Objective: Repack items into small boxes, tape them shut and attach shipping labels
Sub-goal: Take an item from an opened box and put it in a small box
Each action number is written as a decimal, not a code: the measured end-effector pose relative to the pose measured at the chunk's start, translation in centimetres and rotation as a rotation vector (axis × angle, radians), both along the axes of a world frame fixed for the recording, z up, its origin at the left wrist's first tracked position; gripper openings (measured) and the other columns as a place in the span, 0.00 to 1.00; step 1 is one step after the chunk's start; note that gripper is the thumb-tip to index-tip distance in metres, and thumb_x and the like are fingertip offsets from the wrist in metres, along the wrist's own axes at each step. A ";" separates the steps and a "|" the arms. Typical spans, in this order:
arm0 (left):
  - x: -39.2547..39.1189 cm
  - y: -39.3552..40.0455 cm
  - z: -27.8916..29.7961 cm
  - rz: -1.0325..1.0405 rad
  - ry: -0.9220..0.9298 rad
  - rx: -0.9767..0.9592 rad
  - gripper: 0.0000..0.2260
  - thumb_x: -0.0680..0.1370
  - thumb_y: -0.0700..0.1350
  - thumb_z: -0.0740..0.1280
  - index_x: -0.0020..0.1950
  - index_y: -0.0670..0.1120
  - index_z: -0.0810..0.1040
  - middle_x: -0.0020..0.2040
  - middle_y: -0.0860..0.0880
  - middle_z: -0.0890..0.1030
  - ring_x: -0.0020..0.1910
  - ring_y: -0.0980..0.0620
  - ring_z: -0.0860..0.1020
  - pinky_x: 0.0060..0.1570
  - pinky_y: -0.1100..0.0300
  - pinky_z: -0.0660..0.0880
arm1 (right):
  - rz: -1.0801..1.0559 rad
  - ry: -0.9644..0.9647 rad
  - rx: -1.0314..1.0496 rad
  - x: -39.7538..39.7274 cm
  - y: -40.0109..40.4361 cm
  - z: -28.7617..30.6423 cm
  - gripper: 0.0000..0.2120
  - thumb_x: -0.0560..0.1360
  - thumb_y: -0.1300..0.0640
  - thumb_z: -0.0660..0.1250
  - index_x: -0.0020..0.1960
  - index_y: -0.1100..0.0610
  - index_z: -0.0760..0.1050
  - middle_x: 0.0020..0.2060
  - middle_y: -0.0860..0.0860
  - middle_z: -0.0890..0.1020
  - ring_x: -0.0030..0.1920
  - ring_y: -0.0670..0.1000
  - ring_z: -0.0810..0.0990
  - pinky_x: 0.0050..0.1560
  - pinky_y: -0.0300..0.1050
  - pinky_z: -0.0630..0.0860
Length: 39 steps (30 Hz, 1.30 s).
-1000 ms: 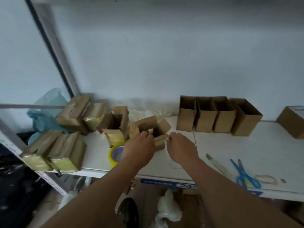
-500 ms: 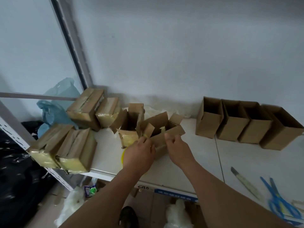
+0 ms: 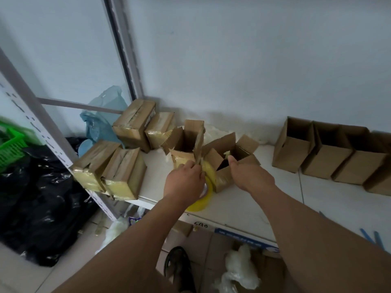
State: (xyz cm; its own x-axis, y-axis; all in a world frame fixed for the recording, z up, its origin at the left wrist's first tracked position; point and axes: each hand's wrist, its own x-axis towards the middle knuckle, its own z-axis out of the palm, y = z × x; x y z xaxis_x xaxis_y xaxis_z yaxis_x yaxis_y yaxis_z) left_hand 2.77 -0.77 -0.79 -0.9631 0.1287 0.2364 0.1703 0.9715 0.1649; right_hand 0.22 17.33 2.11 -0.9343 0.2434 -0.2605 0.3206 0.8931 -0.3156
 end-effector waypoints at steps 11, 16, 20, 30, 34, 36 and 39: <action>3.8 -6.9 0.3 0.182 0.020 0.044 0.14 0.82 0.52 0.56 0.57 0.48 0.79 0.56 0.50 0.77 0.53 0.47 0.76 0.41 0.55 0.69 | 0.281 0.056 0.134 2.9 -9.0 2.3 0.19 0.82 0.51 0.51 0.71 0.53 0.67 0.61 0.56 0.76 0.60 0.59 0.75 0.47 0.51 0.72; 3.6 -10.8 -0.6 0.444 0.119 0.282 0.15 0.80 0.51 0.60 0.62 0.46 0.78 0.63 0.46 0.76 0.64 0.43 0.70 0.60 0.49 0.69 | 0.399 0.142 -0.032 2.6 -15.5 0.1 0.24 0.84 0.46 0.45 0.64 0.57 0.74 0.59 0.57 0.79 0.58 0.59 0.77 0.47 0.47 0.70; 2.8 -13.0 -1.4 0.672 0.137 0.550 0.22 0.78 0.50 0.63 0.70 0.44 0.71 0.72 0.45 0.68 0.73 0.42 0.60 0.71 0.44 0.60 | 0.443 0.064 -0.297 1.4 -19.7 -1.5 0.20 0.84 0.48 0.48 0.63 0.59 0.72 0.60 0.59 0.76 0.61 0.62 0.74 0.52 0.49 0.68; 1.3 -15.2 -2.3 0.846 0.011 1.035 0.27 0.80 0.53 0.61 0.76 0.44 0.62 0.73 0.43 0.64 0.69 0.41 0.67 0.68 0.43 0.66 | 0.316 -0.027 -0.785 1.4 -24.3 -2.5 0.22 0.84 0.46 0.49 0.70 0.56 0.70 0.68 0.54 0.73 0.67 0.54 0.70 0.60 0.44 0.64; 1.7 -14.8 -1.9 0.819 -0.048 1.042 0.26 0.81 0.56 0.60 0.75 0.44 0.66 0.74 0.42 0.61 0.68 0.40 0.68 0.68 0.45 0.67 | 0.245 -0.004 -0.786 1.7 -23.5 -2.8 0.22 0.84 0.46 0.49 0.69 0.57 0.70 0.67 0.54 0.74 0.66 0.54 0.72 0.64 0.48 0.67; 2.3 -14.1 -1.5 0.794 -0.040 1.048 0.24 0.81 0.55 0.61 0.73 0.44 0.69 0.72 0.43 0.62 0.67 0.39 0.70 0.68 0.45 0.68 | 0.223 0.024 -0.769 2.1 -22.6 -2.6 0.21 0.84 0.46 0.50 0.67 0.57 0.72 0.64 0.54 0.76 0.63 0.55 0.73 0.63 0.49 0.69; 3.7 -12.8 -0.8 0.756 -0.009 1.104 0.21 0.80 0.53 0.63 0.70 0.45 0.72 0.70 0.44 0.64 0.64 0.42 0.72 0.66 0.47 0.70 | 0.208 0.058 -0.742 3.1 -21.2 -2.1 0.19 0.84 0.46 0.52 0.62 0.56 0.74 0.56 0.53 0.78 0.56 0.54 0.75 0.60 0.52 0.73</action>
State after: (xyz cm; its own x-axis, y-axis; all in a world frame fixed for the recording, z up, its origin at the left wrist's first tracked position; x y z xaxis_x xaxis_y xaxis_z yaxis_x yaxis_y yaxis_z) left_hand 6.47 -13.54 -1.56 -0.7146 -0.6862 -0.1357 -0.3514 0.1844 0.9179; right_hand 3.30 -3.83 -0.03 -0.9587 -0.1581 -0.2363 0.1340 0.4815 -0.8661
